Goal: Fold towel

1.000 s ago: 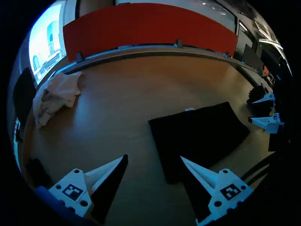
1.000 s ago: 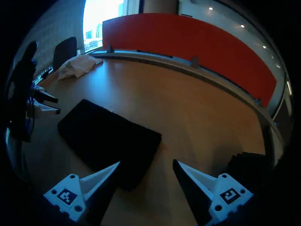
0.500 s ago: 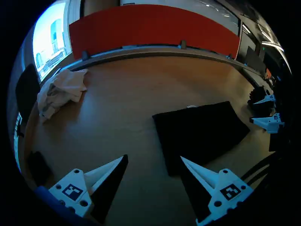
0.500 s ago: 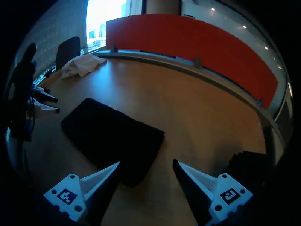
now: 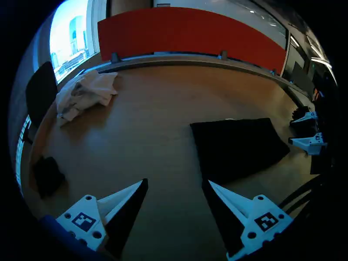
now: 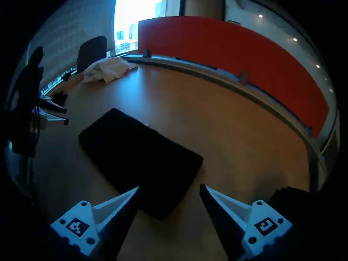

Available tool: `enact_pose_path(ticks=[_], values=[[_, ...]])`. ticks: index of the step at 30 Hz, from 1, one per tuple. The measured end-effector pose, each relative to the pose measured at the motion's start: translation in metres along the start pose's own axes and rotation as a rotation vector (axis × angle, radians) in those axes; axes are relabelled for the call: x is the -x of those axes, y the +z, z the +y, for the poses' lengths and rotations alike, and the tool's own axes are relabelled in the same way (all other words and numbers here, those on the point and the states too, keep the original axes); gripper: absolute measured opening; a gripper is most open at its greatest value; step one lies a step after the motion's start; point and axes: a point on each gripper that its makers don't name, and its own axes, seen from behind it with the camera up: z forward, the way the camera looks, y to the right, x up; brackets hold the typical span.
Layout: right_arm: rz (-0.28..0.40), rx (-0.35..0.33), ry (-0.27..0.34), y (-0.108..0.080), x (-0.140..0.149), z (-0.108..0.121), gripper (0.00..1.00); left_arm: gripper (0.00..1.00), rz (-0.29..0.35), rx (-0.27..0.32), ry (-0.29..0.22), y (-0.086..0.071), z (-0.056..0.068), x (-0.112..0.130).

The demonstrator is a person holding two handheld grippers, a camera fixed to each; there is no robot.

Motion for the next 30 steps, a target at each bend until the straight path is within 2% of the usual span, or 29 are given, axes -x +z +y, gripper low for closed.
enact_pose_path(ticks=[9,18,26,30], values=[[-0.016,-0.025,-0.020,0.004,0.008,-0.005,0.98,0.92,-0.004,-0.021,-0.013,-0.011,-0.008,0.011],[-0.058,-0.044,-0.034,0.007,0.034,-0.010,0.96,0.92,-0.010,-0.035,-0.014,-0.020,-0.013,0.020],[-0.078,-0.063,-0.025,0.007,0.046,-0.011,0.83,0.92,-0.020,-0.041,-0.026,-0.025,-0.017,0.028],[-0.087,-0.076,-0.032,0.006,0.050,-0.013,0.71,0.92,-0.021,-0.044,-0.025,-0.028,-0.018,0.030]])
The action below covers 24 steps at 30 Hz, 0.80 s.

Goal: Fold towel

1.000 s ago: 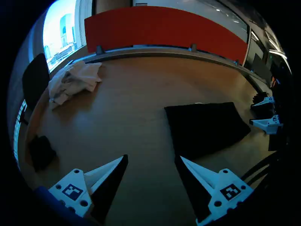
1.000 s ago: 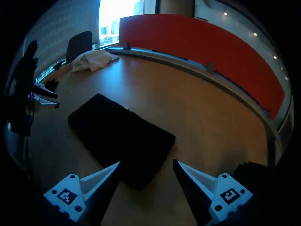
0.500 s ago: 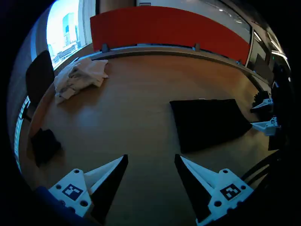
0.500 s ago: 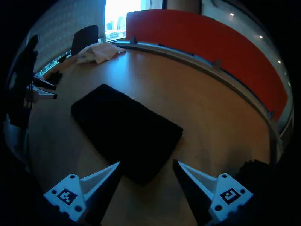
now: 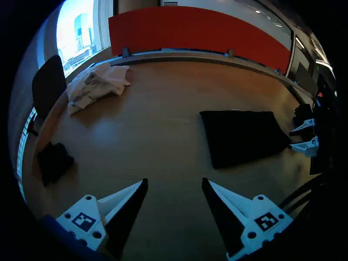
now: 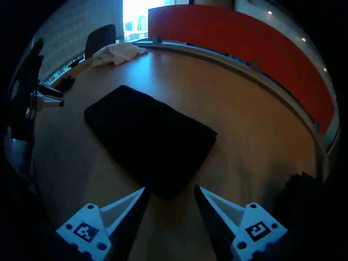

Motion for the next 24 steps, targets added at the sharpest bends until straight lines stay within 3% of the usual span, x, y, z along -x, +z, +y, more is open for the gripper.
enact_pose_path(ticks=[6,15,19,24], values=[[-0.013,-0.024,-0.008,-0.0014,0.0035,-0.0040,0.48,0.92,0.001,-0.002,-0.009,-0.0029,-0.0027,0.0014],[-0.028,-0.025,-0.025,-0.0031,0.0088,-0.0040,0.44,0.92,-0.003,-0.003,-0.005,-0.0042,-0.0038,0.0044],[-0.031,-0.029,-0.031,-0.0033,0.0095,-0.0048,0.36,0.92,-0.007,-0.005,-0.004,-0.0042,-0.0041,0.0059],[-0.034,-0.034,-0.031,-0.0031,0.0095,-0.0057,0.19,0.92,-0.009,-0.007,-0.002,-0.0042,-0.0050,0.0062]])
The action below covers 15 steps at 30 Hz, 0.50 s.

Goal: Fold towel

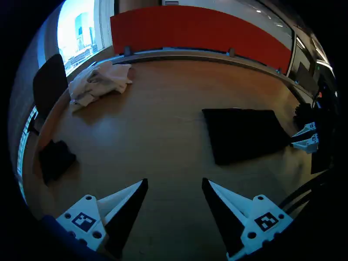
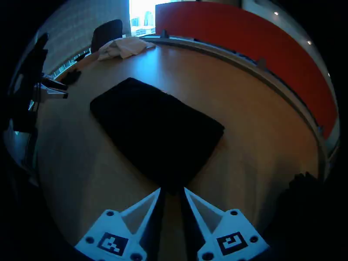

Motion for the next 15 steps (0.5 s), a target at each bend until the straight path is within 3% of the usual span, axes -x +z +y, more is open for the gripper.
enact_pose_path(ticks=[5,15], values=[[0.003,0.005,0.000,0.001,-0.002,0.001,0.05,0.92,0.001,-0.001,0.001,0.000,-0.001,-0.001],[0.016,0.015,-0.016,-0.001,-0.011,0.002,0.05,0.92,-0.002,-0.002,0.003,-0.001,-0.002,0.000]])
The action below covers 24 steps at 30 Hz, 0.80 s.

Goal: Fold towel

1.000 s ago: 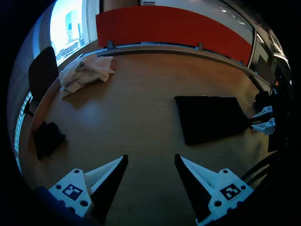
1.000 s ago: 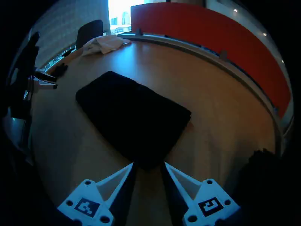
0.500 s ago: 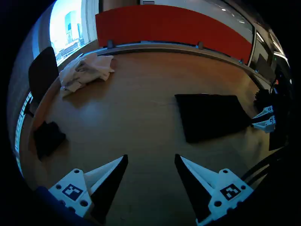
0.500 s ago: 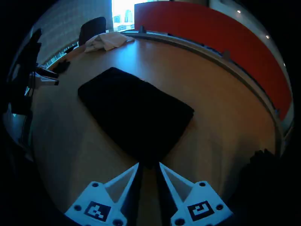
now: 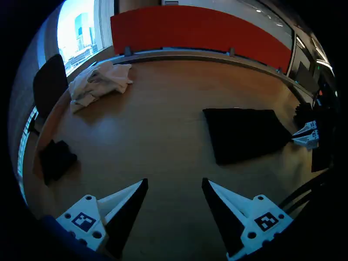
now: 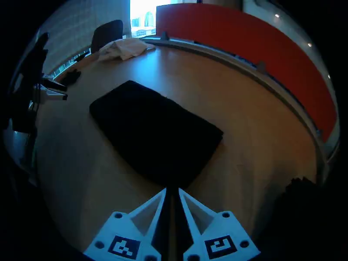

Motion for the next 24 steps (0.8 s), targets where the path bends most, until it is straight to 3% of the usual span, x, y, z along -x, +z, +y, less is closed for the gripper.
enact_pose_path(ticks=[6,24], values=[[0.036,0.004,-0.026,-0.006,-0.026,0.001,0.05,0.92,0.002,-0.003,-0.002,-0.002,-0.001,-0.001],[0.201,-0.012,-0.158,-0.017,-0.149,-0.018,0.04,0.92,0.020,-0.004,-0.032,-0.011,-0.002,-0.003]])
